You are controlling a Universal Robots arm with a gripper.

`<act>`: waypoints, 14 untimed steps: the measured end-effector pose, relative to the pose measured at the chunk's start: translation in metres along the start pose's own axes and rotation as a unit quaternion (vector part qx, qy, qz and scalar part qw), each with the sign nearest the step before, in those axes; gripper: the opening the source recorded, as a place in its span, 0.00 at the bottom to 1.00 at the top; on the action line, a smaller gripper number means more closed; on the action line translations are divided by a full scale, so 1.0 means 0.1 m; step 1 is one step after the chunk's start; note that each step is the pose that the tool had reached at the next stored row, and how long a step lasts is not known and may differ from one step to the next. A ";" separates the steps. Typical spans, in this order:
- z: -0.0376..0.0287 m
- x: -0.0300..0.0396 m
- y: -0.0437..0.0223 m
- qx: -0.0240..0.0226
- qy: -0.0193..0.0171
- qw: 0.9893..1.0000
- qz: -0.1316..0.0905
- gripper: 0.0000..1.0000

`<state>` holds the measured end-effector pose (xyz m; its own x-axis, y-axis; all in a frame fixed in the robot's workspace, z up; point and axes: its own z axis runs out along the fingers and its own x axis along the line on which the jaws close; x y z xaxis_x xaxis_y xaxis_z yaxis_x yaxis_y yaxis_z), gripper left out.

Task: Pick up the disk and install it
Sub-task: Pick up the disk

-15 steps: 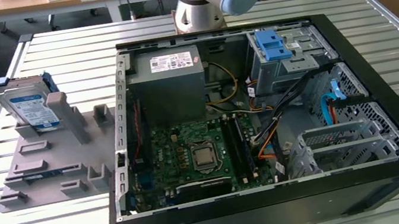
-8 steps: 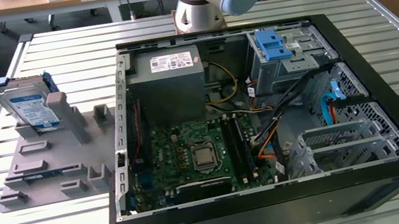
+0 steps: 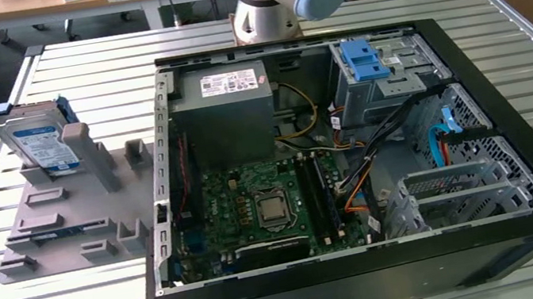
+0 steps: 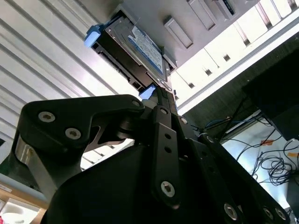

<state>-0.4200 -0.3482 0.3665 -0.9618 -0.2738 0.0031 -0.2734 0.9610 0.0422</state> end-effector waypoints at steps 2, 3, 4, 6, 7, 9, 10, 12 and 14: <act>0.001 0.000 0.000 0.000 0.000 1.000 -0.007 0.11; 0.001 0.000 0.000 0.000 0.000 1.000 -0.010 0.11; 0.001 0.000 0.000 0.000 0.001 1.000 -0.014 0.11; 0.002 0.000 0.000 0.000 0.001 1.000 -0.022 0.11; 0.002 0.000 0.000 0.000 0.001 1.000 -0.025 0.11; 0.001 0.001 0.000 0.000 0.001 1.000 -0.027 0.11; 0.002 0.001 0.000 0.000 0.001 1.000 -0.027 0.11; 0.001 0.001 0.000 0.000 0.001 1.000 -0.027 0.11; 0.001 0.001 0.000 0.000 0.001 1.000 -0.027 0.11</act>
<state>-0.4201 -0.3482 0.3664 -0.9459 -0.3245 0.0031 -0.3241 0.9451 0.0422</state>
